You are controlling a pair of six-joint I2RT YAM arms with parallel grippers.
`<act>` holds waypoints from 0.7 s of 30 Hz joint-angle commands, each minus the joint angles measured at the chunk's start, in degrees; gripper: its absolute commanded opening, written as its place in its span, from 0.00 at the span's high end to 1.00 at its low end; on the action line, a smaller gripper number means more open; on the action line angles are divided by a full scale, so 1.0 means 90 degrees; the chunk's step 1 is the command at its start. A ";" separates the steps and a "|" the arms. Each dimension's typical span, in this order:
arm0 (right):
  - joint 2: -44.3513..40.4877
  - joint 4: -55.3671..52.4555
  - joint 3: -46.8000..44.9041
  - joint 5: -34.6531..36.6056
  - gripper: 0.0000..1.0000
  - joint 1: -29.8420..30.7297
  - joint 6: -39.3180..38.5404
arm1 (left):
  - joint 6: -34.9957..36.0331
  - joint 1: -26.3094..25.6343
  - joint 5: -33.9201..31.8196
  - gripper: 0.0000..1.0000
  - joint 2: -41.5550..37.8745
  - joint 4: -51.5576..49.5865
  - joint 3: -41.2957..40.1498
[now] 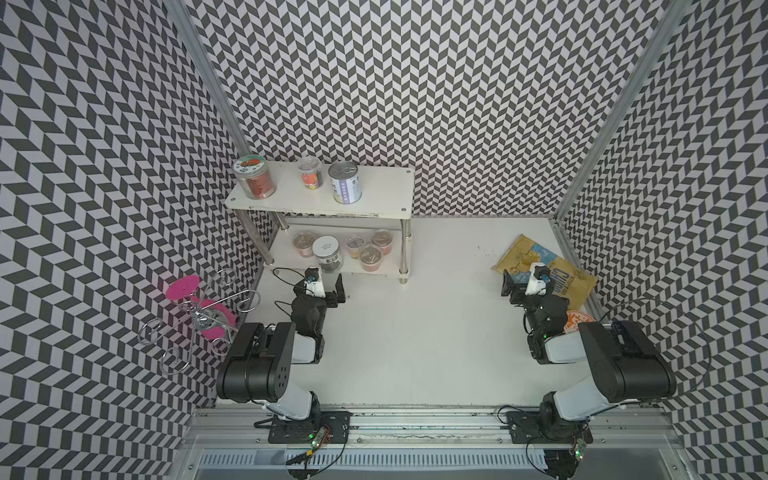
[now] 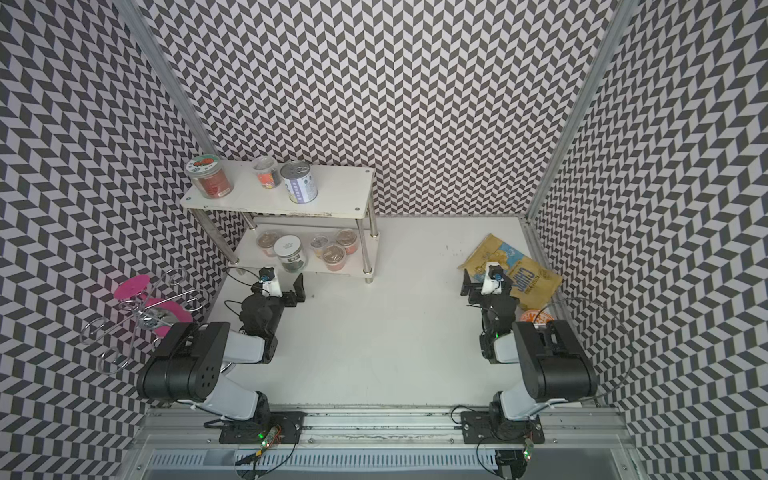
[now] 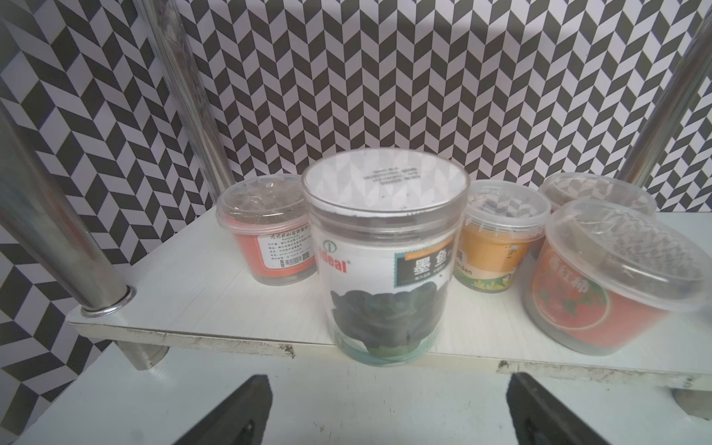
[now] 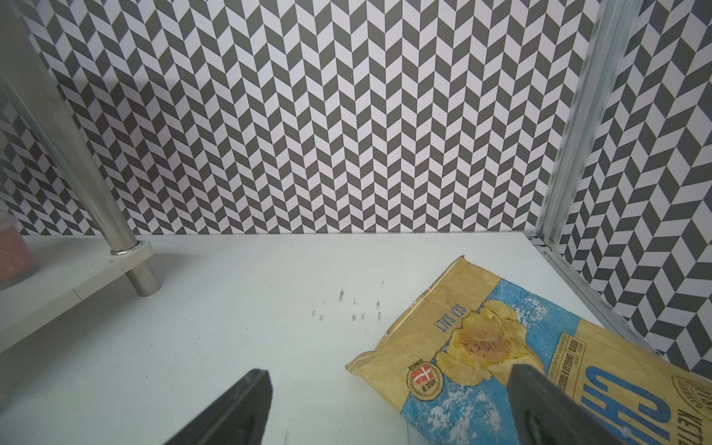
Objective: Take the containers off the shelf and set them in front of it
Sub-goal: Move the shelf to the center of the board.
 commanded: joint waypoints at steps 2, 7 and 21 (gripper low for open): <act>0.0056 0.0369 -0.0035 -0.0023 0.01 0.0007 -0.0018 | 0.0039 -0.0009 0.0023 0.00 -0.0037 0.0118 0.0088; 0.0060 0.0330 -0.0015 -0.0023 0.00 -0.0003 -0.0009 | 0.0043 0.0003 0.0043 0.00 -0.0035 0.0127 0.0088; -0.0346 0.0045 -0.0020 0.0003 0.00 -0.0022 0.0020 | 0.0016 -0.0010 0.0023 0.00 -0.0440 -0.0596 0.0325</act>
